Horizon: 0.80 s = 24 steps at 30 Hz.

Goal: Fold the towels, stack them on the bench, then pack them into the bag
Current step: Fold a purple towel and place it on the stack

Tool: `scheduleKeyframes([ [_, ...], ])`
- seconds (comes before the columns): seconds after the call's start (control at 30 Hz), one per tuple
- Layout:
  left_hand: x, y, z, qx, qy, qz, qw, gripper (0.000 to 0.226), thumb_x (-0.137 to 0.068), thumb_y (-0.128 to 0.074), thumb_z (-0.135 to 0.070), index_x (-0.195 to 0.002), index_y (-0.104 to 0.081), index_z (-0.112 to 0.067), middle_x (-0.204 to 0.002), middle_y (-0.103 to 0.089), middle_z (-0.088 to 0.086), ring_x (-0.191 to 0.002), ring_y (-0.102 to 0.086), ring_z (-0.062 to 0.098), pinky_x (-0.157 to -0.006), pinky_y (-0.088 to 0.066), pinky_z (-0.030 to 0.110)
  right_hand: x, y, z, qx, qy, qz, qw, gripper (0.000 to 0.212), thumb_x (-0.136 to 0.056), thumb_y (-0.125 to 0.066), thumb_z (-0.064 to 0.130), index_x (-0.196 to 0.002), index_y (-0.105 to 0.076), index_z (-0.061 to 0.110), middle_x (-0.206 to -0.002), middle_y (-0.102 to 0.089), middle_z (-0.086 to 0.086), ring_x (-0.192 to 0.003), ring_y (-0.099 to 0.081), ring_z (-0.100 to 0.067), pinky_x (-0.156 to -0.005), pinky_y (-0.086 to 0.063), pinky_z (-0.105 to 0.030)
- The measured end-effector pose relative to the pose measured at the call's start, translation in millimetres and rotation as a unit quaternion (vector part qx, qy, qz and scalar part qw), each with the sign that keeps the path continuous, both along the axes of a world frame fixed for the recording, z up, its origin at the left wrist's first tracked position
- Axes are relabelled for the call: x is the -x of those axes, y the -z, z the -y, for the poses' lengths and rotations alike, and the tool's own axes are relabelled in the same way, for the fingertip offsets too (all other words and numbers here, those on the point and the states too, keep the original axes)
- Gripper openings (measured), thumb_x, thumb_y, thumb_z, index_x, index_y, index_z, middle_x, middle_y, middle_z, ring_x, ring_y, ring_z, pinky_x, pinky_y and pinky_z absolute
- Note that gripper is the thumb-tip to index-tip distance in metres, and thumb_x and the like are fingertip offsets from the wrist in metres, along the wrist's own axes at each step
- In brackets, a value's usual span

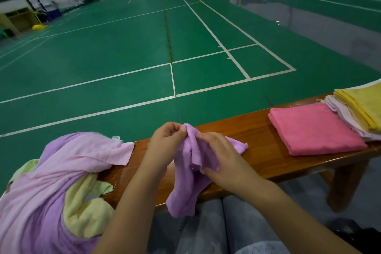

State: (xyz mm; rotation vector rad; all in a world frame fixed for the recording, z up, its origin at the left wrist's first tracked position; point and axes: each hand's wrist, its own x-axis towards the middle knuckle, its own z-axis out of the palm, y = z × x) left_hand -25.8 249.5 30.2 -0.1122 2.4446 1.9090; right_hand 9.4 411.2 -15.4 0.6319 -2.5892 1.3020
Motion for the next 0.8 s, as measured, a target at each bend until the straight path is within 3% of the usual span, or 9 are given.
scheduleKeyframes([
  [0.1, -1, -1, 0, -0.001, 0.013, 0.009, 1.0, 0.016, -0.095, -0.057, -0.017, -0.081, -0.062, -0.01, -0.075, -0.064, 0.006, -0.074, -0.057, 0.019, -0.07, -0.048, 0.034, 6, 4, 8, 0.037, 0.038, -0.027, 0.998, 0.042, -0.088, -0.065, 0.027, -0.127, -0.049, 0.029, -0.111, -0.049, 0.017, -0.1, -0.045, 0.01, -0.086, -0.039, -0.007],
  [0.17, -1, 1, 1, 0.004, 0.01, 0.015, 1.0, 0.017, -0.095, -0.057, -0.017, -0.08, -0.061, -0.011, -0.075, -0.063, 0.007, -0.075, -0.057, 0.02, -0.07, -0.047, 0.036, 8, 3, 9, 0.008, 0.031, -0.052, 0.998, 0.038, -0.088, -0.062, 0.029, -0.125, -0.052, 0.026, -0.114, -0.048, 0.014, -0.1, -0.044, 0.008, -0.087, -0.041, -0.011],
  [0.37, 5, 5, 2, 0.029, -0.009, 0.025, 0.999, 0.021, -0.094, -0.059, -0.022, -0.075, -0.061, -0.014, -0.069, -0.063, 0.004, -0.071, -0.055, 0.02, -0.068, -0.045, 0.036, 8, 2, 12, 0.057, -0.059, 0.048, 0.995, 0.066, -0.083, -0.068, 0.02, -0.138, -0.032, 0.033, -0.136, -0.036, 0.016, -0.12, -0.042, 0.006, -0.092, -0.039, -0.005],
  [0.43, 5, 4, 0, 0.046, 0.004, 0.022, 0.999, 0.022, -0.095, -0.059, -0.024, -0.074, -0.06, -0.015, -0.069, -0.062, 0.002, -0.069, -0.054, 0.018, -0.068, -0.044, 0.036, 9, 2, 16, 0.063, -0.028, 0.04, 0.997, 0.057, -0.086, -0.065, 0.021, -0.135, -0.037, 0.033, -0.131, -0.042, 0.013, -0.115, -0.046, 0.004, -0.089, -0.042, -0.007],
  [0.53, 3, 4, 2, 0.06, 0.013, 0.02, 0.998, 0.021, -0.096, -0.057, -0.023, -0.076, -0.059, -0.016, -0.069, -0.06, 0.002, -0.069, -0.051, 0.017, -0.066, -0.043, 0.034, 15, 0, 20, 0.094, 0.036, 0.01, 0.995, 0.027, -0.088, -0.055, 0.028, -0.115, -0.058, 0.024, -0.112, -0.054, 0.005, -0.099, -0.053, -0.003, -0.086, -0.046, -0.017],
  [0.63, 1, 4, 4, 0.066, 0.008, 0.023, 0.998, 0.02, -0.096, -0.056, -0.023, -0.078, -0.059, -0.017, -0.071, -0.06, 0.002, -0.07, -0.052, 0.018, -0.066, -0.043, 0.035, 14, -6, 19, 0.119, 0.06, -0.001, 0.991, 0.016, -0.087, -0.054, 0.027, -0.097, -0.065, 0.022, -0.099, -0.057, 0.004, -0.09, -0.054, 0.0, -0.08, -0.04, -0.008],
  [0.73, 2, 7, 5, 0.069, -0.019, 0.016, 0.997, 0.011, -0.095, -0.058, -0.024, -0.087, -0.061, -0.017, -0.083, -0.067, 0.004, -0.075, -0.061, 0.019, -0.07, -0.051, 0.037, 12, -13, 16, 0.205, 0.1, 0.062, 0.972, 0.007, -0.092, -0.059, 0.016, -0.088, -0.062, 0.021, -0.09, -0.058, 0.007, -0.081, -0.055, 0.01, -0.073, -0.043, -0.006],
  [0.8, 1, 8, 6, 0.061, -0.041, 0.01, 0.997, 0.003, -0.094, -0.058, -0.023, -0.097, -0.06, -0.022, -0.089, -0.068, 0.004, -0.076, -0.062, 0.019, -0.068, -0.051, 0.036, 16, -16, 10, 0.292, 0.147, 0.144, 0.934, 0.004, -0.09, -0.062, 0.02, -0.087, -0.063, 0.019, -0.087, -0.065, 0.005, -0.08, -0.06, 0.005, -0.076, -0.048, -0.014],
])
